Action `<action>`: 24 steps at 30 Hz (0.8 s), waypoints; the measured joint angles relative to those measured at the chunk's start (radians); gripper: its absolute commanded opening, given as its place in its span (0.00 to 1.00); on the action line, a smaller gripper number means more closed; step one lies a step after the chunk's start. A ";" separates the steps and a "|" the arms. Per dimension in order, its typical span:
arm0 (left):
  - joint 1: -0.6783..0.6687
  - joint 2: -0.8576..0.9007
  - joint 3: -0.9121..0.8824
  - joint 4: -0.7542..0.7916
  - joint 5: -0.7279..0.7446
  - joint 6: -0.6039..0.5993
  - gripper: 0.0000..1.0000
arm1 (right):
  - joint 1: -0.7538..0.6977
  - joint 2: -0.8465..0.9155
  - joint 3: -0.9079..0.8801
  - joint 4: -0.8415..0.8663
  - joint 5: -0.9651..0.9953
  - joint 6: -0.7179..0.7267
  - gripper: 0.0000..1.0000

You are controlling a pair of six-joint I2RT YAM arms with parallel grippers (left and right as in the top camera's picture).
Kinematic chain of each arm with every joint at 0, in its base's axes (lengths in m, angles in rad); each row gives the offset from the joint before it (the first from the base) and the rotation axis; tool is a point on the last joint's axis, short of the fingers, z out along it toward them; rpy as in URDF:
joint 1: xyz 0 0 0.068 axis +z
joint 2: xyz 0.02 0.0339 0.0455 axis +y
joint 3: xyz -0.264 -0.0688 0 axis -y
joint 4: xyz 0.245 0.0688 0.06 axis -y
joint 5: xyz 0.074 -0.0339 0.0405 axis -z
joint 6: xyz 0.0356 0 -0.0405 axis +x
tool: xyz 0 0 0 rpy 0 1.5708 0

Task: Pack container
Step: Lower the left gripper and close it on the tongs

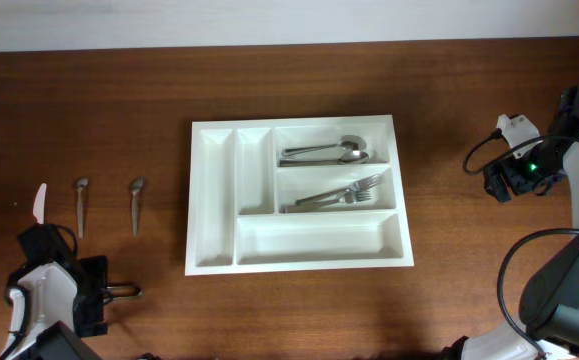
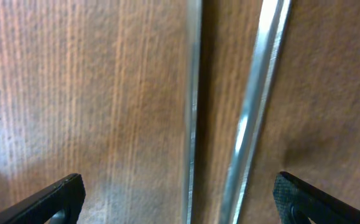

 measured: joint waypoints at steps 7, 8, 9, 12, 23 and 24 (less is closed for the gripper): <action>0.000 0.000 0.000 0.026 0.004 0.003 0.99 | 0.000 0.000 0.000 0.000 0.000 0.000 0.99; 0.000 0.000 0.000 0.027 0.008 0.003 0.99 | 0.000 0.000 0.000 0.000 0.000 -0.001 0.99; 0.000 0.000 0.000 0.028 0.010 0.004 0.99 | 0.000 0.000 0.000 0.000 0.000 0.000 0.99; 0.000 0.003 0.000 0.030 0.023 0.003 0.99 | 0.000 0.000 0.000 0.000 0.000 0.000 0.99; 0.000 0.053 0.000 0.048 0.093 0.002 0.99 | 0.000 0.000 0.000 0.000 0.000 0.000 0.99; 0.000 0.053 0.000 0.048 0.093 0.002 0.99 | 0.000 0.000 0.000 0.000 0.000 0.000 0.99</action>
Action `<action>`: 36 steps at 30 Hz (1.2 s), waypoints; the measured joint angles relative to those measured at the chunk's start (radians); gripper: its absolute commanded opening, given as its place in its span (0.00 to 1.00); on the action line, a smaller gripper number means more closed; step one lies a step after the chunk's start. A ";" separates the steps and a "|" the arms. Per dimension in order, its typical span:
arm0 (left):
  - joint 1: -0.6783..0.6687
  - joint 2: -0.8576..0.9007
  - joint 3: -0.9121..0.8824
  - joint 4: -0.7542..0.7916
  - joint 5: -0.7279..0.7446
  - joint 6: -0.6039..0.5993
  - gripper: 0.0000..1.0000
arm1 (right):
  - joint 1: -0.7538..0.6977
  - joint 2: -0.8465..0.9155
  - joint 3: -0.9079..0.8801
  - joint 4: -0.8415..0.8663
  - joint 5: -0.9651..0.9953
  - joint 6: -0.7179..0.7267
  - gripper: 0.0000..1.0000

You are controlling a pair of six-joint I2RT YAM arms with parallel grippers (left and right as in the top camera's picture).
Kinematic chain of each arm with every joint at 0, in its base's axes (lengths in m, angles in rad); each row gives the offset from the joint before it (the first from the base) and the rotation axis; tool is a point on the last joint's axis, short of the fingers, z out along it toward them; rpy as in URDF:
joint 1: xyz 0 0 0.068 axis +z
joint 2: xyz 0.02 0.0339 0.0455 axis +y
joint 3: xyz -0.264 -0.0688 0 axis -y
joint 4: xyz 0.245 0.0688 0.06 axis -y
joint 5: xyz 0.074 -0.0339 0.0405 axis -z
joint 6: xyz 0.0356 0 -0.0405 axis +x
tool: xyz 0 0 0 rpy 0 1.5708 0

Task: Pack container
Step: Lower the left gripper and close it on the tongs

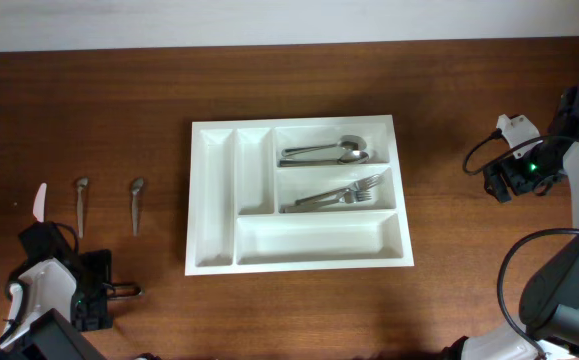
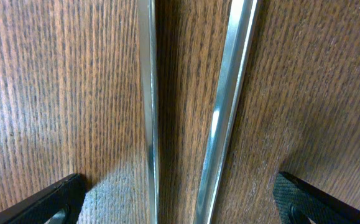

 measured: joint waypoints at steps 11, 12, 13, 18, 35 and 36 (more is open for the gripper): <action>0.000 0.008 0.004 -0.005 0.000 0.000 0.93 | 0.000 0.000 0.000 0.000 0.000 0.000 0.99; 0.001 0.008 0.004 -0.005 -0.001 0.000 0.92 | 0.000 0.000 0.000 0.000 0.000 -0.001 0.99; 0.001 0.008 0.004 -0.006 -0.001 0.000 0.91 | 0.000 0.000 0.000 0.000 0.000 0.000 0.99; 0.004 0.009 0.004 -0.003 -0.005 -0.006 0.66 | 0.000 0.000 0.000 0.000 0.000 0.000 0.99; 0.004 0.010 0.004 0.016 -0.028 -0.006 0.24 | 0.000 0.000 0.000 0.000 0.000 0.000 0.99; 0.004 0.010 0.004 0.016 -0.029 -0.006 0.20 | 0.000 0.000 0.000 0.000 0.000 0.000 0.99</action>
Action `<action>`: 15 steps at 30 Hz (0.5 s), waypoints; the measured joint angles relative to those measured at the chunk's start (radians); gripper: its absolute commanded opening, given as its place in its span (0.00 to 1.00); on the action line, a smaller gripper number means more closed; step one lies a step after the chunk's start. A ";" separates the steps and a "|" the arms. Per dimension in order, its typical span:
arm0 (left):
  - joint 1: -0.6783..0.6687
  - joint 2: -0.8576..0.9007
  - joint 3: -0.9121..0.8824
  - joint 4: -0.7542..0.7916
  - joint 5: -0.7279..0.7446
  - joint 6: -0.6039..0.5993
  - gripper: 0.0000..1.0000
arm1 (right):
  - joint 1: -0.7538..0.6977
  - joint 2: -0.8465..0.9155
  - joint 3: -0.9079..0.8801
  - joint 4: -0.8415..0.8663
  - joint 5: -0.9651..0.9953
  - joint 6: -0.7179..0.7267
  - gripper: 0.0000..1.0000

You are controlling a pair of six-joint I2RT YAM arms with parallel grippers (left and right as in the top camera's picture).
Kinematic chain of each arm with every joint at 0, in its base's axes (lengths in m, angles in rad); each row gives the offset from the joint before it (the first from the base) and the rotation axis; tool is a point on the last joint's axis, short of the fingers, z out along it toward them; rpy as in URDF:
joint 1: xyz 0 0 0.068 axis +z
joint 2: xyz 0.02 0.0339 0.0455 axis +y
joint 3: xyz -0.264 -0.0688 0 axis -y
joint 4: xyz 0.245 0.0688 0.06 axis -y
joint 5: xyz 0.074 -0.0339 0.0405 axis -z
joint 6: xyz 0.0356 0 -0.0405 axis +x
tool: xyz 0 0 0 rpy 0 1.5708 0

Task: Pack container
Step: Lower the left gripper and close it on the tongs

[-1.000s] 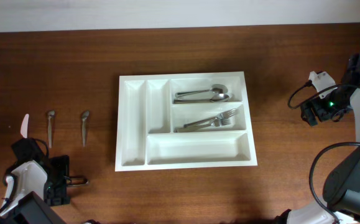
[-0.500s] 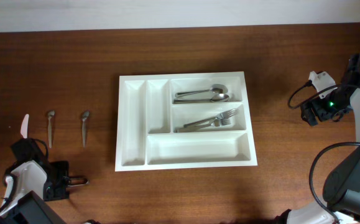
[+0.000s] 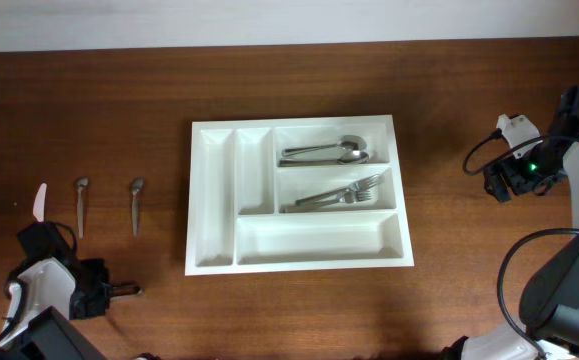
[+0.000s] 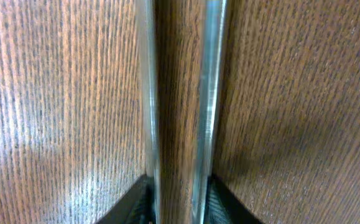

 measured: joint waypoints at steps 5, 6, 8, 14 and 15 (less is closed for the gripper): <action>0.000 0.000 0.000 0.002 0.001 -0.004 0.09 | 0.000 0.000 0.000 0.000 0.000 0.000 0.99; 0.000 0.000 0.000 0.002 0.002 -0.002 0.09 | 0.000 0.000 0.000 0.000 0.000 0.000 0.99; 0.000 0.000 0.002 -0.003 0.003 -0.004 0.09 | 0.000 0.000 0.000 0.000 0.000 0.001 0.99; 0.000 -0.003 0.067 -0.088 0.023 0.039 0.06 | 0.000 0.000 0.000 0.000 0.000 0.000 0.99; 0.000 -0.006 0.095 -0.101 0.025 0.053 0.06 | 0.000 0.000 0.000 0.000 0.000 0.000 0.99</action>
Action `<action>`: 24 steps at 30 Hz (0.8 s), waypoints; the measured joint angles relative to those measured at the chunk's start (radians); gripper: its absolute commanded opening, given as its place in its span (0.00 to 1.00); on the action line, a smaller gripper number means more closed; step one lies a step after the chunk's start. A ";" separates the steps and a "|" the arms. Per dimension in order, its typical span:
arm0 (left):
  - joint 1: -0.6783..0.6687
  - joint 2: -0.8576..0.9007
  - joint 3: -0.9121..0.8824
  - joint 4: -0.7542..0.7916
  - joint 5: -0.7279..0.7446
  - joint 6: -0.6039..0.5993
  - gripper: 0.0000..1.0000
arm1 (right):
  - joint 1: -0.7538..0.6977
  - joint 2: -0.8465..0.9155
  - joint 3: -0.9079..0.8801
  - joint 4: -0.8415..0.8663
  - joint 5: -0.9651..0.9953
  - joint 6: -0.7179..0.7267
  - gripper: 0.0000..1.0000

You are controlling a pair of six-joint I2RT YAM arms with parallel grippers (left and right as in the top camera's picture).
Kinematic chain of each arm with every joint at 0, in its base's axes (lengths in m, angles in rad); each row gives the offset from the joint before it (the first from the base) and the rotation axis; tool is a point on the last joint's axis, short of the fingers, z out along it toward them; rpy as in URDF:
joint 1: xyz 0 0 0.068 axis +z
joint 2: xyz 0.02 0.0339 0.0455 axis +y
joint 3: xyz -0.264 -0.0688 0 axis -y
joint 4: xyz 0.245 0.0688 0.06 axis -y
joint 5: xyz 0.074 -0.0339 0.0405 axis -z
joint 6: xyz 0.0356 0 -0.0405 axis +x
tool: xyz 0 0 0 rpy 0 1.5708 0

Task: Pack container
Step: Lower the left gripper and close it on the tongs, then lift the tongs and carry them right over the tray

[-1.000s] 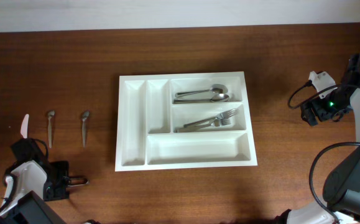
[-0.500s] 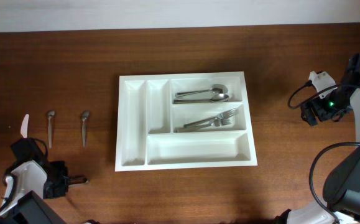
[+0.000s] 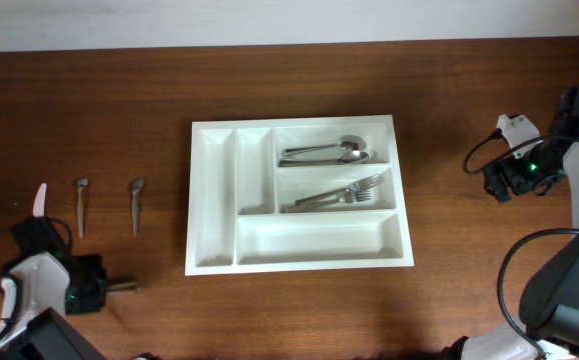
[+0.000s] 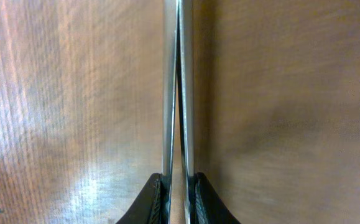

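Observation:
Two thin metal cutlery pieces (image 4: 178, 93) run side by side away from the camera in the left wrist view, pressed together. My left gripper (image 4: 178, 190) is shut on them, one black fingertip (image 4: 155, 199) on each outer side. From overhead the left gripper (image 3: 109, 287) is near the table's front left, with a short metal end (image 3: 126, 287) sticking out to its right. The white divided tray (image 3: 214, 200) sits mid-table, holding spoons (image 3: 324, 152) and forks (image 3: 339, 196). My right gripper (image 3: 497, 186) hovers at the far right; its jaws are too small to read.
Two small spoons (image 3: 81, 205) (image 3: 136, 205) lie on the wood left of the tray. A white knife-like piece (image 3: 39, 200) lies further left. Cables loop round the right arm (image 3: 529, 260).
The left fingers have closed further, so the two metal pieces now sit squeezed together. From overhead the left gripper has shifted slightly toward the far left. The right arm is unchanged.
First the left gripper stood wide open with two metal pieces lying apart between its fingers. It was still open a moment later. Then the fingers pressed against both pieces, and now they pinch them tightly together.

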 measured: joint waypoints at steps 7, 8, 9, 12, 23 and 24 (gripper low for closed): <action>0.000 -0.105 0.259 -0.146 0.009 0.054 0.06 | 0.000 0.000 0.000 0.000 0.000 0.000 0.99; 0.000 -0.126 0.298 -0.164 0.016 0.057 0.06 | 0.000 0.000 0.000 0.000 -0.001 0.000 0.99; -0.001 -0.146 0.330 -0.179 0.025 0.061 0.06 | 0.000 0.000 0.000 0.000 -0.002 0.000 0.99; -0.024 -0.198 0.391 -0.201 0.057 0.064 0.05 | 0.000 0.000 0.000 0.000 -0.003 0.000 0.99; -0.435 -0.322 0.413 -0.249 0.169 -0.042 0.06 | 0.000 0.000 0.000 0.000 -0.003 -0.002 0.99; -0.500 -0.322 0.413 -0.248 0.174 -0.066 0.06 | 0.000 0.000 0.000 0.000 -0.003 -0.002 0.99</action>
